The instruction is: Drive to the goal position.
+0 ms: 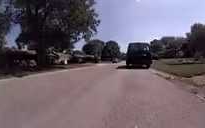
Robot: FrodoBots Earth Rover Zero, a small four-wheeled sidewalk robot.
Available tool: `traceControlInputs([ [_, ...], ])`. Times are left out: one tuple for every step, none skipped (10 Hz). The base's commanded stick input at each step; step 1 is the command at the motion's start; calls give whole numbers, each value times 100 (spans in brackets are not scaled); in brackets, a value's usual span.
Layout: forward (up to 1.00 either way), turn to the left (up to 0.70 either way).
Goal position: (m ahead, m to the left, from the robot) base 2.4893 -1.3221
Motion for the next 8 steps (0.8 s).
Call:
traceControlInputs([
  [50,0],
  [50,0],
  [50,0],
  [50,0],
  [50,0],
  [50,0],
  [50,0],
  [50,0],
])
